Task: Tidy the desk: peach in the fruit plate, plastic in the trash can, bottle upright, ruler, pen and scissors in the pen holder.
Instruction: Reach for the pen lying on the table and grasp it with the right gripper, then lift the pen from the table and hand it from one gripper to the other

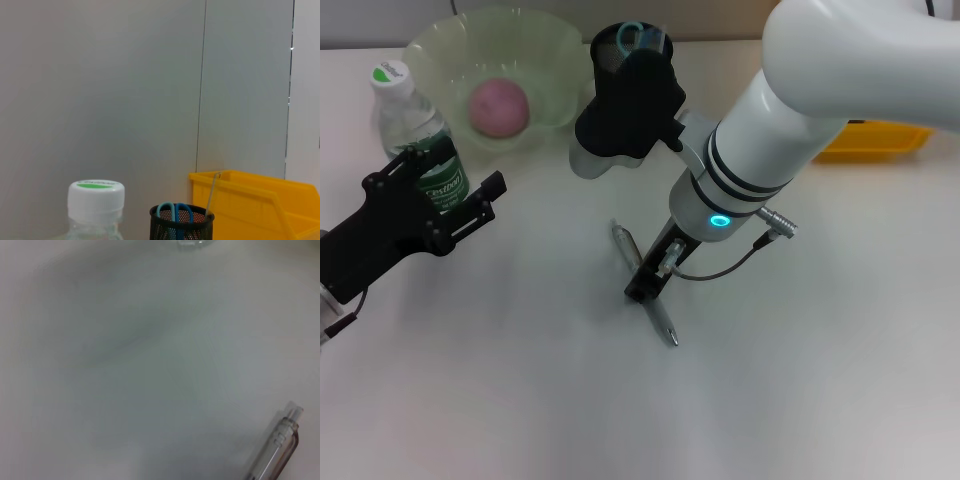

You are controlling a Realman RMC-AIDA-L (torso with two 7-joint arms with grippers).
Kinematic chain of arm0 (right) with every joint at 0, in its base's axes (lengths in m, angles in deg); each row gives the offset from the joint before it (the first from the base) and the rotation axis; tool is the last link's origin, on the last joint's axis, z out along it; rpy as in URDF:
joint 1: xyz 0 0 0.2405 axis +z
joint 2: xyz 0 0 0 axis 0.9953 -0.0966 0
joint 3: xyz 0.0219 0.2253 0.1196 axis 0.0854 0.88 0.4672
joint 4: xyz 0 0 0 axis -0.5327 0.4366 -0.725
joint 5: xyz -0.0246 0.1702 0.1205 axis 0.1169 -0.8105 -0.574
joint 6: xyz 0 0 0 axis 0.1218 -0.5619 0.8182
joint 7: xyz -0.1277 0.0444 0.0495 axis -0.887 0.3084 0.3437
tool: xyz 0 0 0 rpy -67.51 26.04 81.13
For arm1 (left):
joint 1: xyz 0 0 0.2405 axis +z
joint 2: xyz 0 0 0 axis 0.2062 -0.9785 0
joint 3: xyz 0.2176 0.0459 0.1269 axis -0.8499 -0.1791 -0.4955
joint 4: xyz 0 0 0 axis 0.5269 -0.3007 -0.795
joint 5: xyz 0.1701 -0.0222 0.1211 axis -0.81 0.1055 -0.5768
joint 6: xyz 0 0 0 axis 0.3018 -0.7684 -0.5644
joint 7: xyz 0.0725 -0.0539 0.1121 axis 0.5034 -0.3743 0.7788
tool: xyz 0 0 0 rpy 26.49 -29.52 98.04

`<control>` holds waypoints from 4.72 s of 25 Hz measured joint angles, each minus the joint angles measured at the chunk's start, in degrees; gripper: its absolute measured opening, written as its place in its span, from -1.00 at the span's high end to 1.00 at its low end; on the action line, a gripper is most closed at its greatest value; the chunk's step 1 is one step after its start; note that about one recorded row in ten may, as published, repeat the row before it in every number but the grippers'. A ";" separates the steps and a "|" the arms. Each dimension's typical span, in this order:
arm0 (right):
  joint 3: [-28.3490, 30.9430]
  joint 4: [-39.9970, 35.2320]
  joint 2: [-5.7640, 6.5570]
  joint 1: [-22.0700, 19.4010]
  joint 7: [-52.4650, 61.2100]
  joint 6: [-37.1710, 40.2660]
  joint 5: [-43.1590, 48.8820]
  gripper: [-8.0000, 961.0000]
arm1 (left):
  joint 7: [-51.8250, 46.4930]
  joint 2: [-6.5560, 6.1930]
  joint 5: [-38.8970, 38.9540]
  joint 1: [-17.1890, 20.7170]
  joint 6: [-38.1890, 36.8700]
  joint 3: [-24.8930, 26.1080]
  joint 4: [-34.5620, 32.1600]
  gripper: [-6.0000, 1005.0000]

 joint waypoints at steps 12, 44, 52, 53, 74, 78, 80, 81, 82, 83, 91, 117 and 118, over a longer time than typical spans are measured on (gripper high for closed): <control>-1.44 -0.92 0.00 0.08 -0.44 0.16 0.11 0.33 | -0.68 -0.24 0.00 -0.15 -0.25 0.00 -0.02 -0.52; 5.99 -8.30 0.29 -5.66 -7.00 4.26 0.47 0.74 | -2.66 -0.47 0.28 -0.61 -2.36 0.58 0.06 -0.51; 17.92 -17.18 0.38 -21.55 -24.46 -0.48 -6.37 0.75 | -5.49 0.02 0.36 -0.69 -6.66 1.64 0.66 -0.50; 18.91 -17.41 0.35 -23.43 -27.91 -1.56 -9.28 0.75 | -5.70 0.31 0.35 -0.88 -7.05 1.63 0.71 -0.50; 22.93 4.96 0.09 -35.16 -104.62 -1.73 -73.04 0.75 | -11.31 5.69 0.36 -5.49 -6.68 2.24 2.31 -0.49; 19.81 6.96 0.08 -34.48 -110.39 -1.66 -78.31 0.75 | -11.24 5.75 0.35 -5.55 -4.46 2.29 4.36 -0.49; 17.95 7.39 0.04 -34.13 -112.24 -2.37 -80.44 0.75 | -11.09 5.77 0.35 -5.68 -4.15 2.29 4.45 -0.49; 16.05 7.82 -0.01 -33.62 -113.46 -3.39 -82.54 0.75 | -10.99 5.80 0.35 -5.76 -3.98 2.31 4.54 -0.49; 16.05 7.82 -0.01 -33.62 -113.46 -3.39 -82.54 0.75 | -10.99 5.80 0.35 -5.76 -3.98 2.31 4.54 -0.49; 15.24 8.03 -0.01 -33.38 -113.79 -3.89 -83.44 0.75 | -10.88 5.84 0.35 -5.81 -3.60 2.42 4.83 -0.49; 13.02 8.42 -0.01 -32.69 -114.40 -5.46 -84.92 0.72 | -10.74 5.86 0.35 -5.82 -2.11 2.61 5.22 -0.48; 12.11 8.65 0.00 -32.25 -114.52 -6.70 -86.40 0.55 | -11.16 5.86 0.32 -5.98 -0.29 2.98 5.96 0.60; 12.11 8.62 -0.01 -32.26 -114.49 -6.84 -86.39 0.54 | -11.16 5.86 0.32 -5.98 -0.29 2.98 5.96 0.61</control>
